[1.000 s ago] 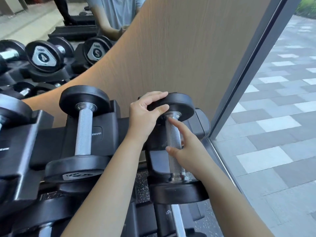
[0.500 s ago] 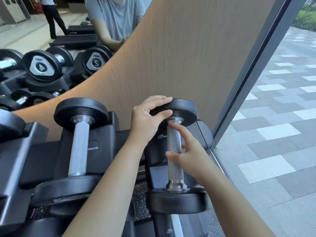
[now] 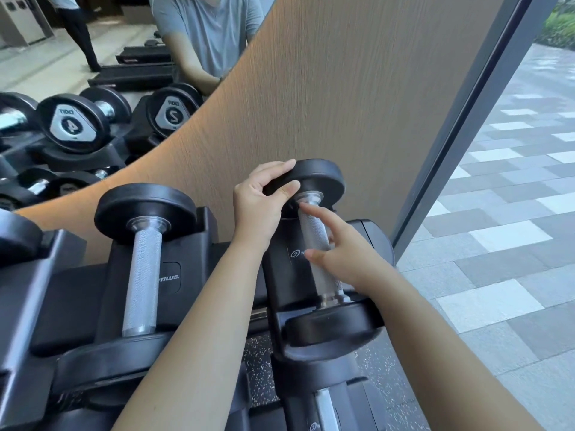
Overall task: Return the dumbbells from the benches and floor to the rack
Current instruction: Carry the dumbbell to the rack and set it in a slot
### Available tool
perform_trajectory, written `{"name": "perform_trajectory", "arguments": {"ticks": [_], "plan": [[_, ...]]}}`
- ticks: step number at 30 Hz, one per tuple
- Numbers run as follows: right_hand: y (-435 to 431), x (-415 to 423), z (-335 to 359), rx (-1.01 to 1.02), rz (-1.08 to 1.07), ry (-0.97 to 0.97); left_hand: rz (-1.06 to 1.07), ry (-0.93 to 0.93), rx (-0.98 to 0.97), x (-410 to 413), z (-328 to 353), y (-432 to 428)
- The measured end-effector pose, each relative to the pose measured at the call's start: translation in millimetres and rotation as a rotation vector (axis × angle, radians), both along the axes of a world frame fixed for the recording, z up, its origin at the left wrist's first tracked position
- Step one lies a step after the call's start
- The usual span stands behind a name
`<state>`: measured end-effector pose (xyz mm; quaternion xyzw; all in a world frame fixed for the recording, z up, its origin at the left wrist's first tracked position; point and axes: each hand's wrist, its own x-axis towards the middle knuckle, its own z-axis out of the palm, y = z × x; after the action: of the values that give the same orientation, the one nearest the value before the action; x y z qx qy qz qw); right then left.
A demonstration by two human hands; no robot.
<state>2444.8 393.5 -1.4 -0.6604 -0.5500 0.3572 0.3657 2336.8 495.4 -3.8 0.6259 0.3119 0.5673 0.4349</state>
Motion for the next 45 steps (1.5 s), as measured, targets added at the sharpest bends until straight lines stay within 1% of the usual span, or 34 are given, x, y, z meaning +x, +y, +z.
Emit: {"name": "perform_trajectory", "arguments": {"ticks": [3,6,11,14,18,21,27,32,34,36,40,43,45], "plan": [[13,5,1,-0.058,0.029,0.061,0.026,-0.005,-0.068,0,-13,9],[17,10,-4,-0.064,0.02,0.08,0.008,-0.023,-0.067,0,-19,14],[16,11,-4,-0.074,0.017,0.102,0.016,0.001,-0.051,1,-20,14],[14,11,-4,-0.076,0.018,0.109,0.025,0.013,-0.089,-2,-18,5],[10,14,-2,-0.148,0.017,0.179,-0.055,0.136,-0.11,-19,-16,-24],[3,15,3,-0.177,0.0,0.222,-0.145,0.209,-0.099,-36,-22,-64],[-33,17,8,-0.088,-0.024,0.209,-0.228,0.237,-0.14,-57,-29,-127],[-70,18,7,0.055,-0.012,0.325,-0.236,0.247,-0.147,-58,-36,-152],[-83,19,2,0.098,0.009,0.335,-0.227,0.253,-0.135,-55,-38,-158],[-94,21,-5,0.12,0.019,0.305,-0.215,0.244,-0.133,-52,-37,-163],[-108,22,-20,0.146,0.019,0.408,-0.179,0.212,-0.166,-49,-34,-168],[-109,21,-26,0.195,-0.024,0.412,-0.137,0.198,-0.171,-46,-34,-170],[-109,20,-30,0.181,-0.041,0.432,-0.118,0.2,-0.173,-45,-35,-170]]}}
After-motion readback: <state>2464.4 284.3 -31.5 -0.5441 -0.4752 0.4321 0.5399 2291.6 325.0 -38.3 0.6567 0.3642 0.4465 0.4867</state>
